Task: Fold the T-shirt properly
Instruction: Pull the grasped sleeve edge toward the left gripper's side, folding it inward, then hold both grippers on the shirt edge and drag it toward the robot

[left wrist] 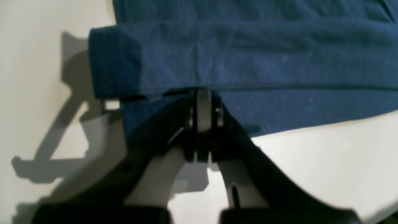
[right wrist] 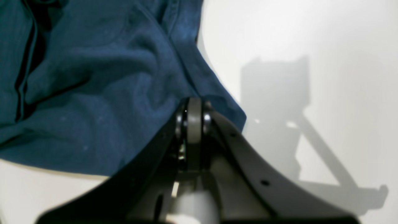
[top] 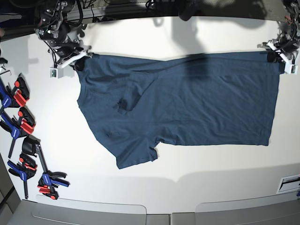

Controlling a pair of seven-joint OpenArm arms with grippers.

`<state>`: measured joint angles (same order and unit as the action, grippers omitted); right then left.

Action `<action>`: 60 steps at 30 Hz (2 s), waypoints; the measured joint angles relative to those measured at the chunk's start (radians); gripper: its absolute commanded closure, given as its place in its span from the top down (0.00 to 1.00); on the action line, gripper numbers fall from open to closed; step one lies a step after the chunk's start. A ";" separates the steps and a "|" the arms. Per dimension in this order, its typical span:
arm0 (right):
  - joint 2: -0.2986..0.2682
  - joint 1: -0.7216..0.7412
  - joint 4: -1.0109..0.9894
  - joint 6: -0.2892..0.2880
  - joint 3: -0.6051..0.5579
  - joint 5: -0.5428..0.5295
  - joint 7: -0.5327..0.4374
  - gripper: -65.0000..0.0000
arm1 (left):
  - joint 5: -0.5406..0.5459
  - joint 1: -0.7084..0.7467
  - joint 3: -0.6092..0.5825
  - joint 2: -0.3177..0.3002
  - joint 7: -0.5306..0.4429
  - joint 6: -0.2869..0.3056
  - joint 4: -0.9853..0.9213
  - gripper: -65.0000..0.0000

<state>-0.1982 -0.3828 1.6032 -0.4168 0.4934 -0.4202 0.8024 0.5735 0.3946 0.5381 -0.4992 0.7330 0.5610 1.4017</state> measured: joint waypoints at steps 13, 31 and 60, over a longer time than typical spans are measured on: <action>-0.045 -0.098 0.005 -0.007 0.000 -0.027 -0.040 0.00 | 0.030 0.131 0.006 -0.006 -0.035 0.005 0.011 0.00; -0.047 -0.248 0.114 -0.006 0.004 -0.024 -0.004 0.00 | 0.111 0.298 0.117 0.001 -0.019 -0.005 0.014 0.00; -0.046 -0.266 0.127 -0.006 0.007 -0.023 0.013 0.00 | 0.093 0.206 0.074 0.006 -0.058 -0.029 0.110 0.00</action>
<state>-0.2443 -0.6483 1.7302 -0.4229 0.5007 -0.4427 0.8154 0.6662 0.6010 0.6125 -0.4927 0.6754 0.5323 1.5116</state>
